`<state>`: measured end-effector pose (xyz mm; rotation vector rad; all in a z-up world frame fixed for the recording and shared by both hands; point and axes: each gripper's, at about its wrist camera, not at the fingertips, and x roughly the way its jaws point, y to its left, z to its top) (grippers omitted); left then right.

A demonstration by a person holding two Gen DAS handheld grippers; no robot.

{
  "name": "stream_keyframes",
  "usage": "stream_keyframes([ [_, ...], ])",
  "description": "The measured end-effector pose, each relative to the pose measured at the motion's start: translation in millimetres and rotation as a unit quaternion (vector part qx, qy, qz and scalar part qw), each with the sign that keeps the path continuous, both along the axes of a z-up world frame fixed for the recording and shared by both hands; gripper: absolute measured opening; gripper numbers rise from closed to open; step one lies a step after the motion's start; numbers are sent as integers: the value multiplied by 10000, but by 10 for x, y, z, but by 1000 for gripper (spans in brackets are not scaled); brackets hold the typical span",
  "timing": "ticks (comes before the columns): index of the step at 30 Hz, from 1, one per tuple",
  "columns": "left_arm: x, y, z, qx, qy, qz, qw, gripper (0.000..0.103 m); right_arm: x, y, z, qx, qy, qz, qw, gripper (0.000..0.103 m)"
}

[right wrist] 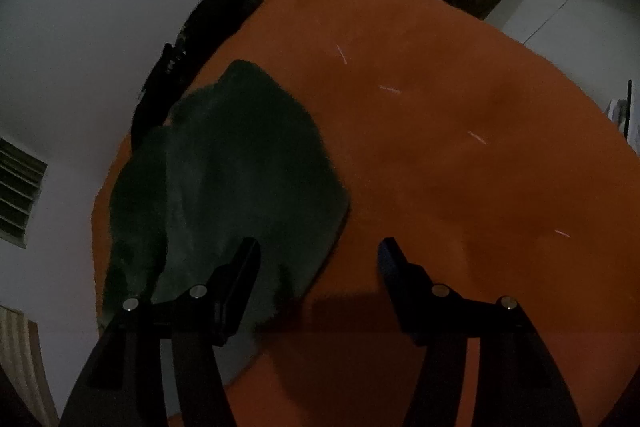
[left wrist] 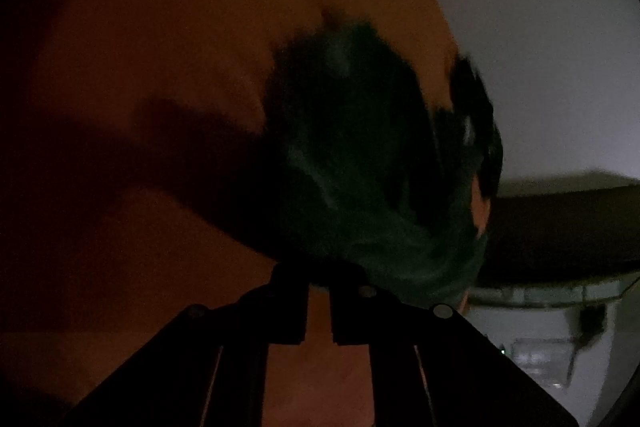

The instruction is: Fold clothes

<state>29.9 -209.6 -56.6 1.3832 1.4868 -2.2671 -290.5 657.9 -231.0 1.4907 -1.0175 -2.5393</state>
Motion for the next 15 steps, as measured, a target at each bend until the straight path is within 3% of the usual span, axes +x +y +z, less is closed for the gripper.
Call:
stream_keyframes([
  [3,319,-458,133,-384,50,511,9979,5,53,-48,-2,-49,18,152,9999,60],
  [5,493,-594,2,-513,-55,955,9941,5,89,-80,-3,-81,31,254,9996,60],
  [10,597,-1036,-408,140,-90,1457,9892,5,178,-160,-6,-162,62,508,9986,60],
  [13,471,-867,-489,315,-174,1169,9925,7,190,-266,-42,-225,55,704,9972,66],
  [15,444,-770,-550,398,-184,951,9945,22,145,-413,-111,-284,18,893,9956,67],
])
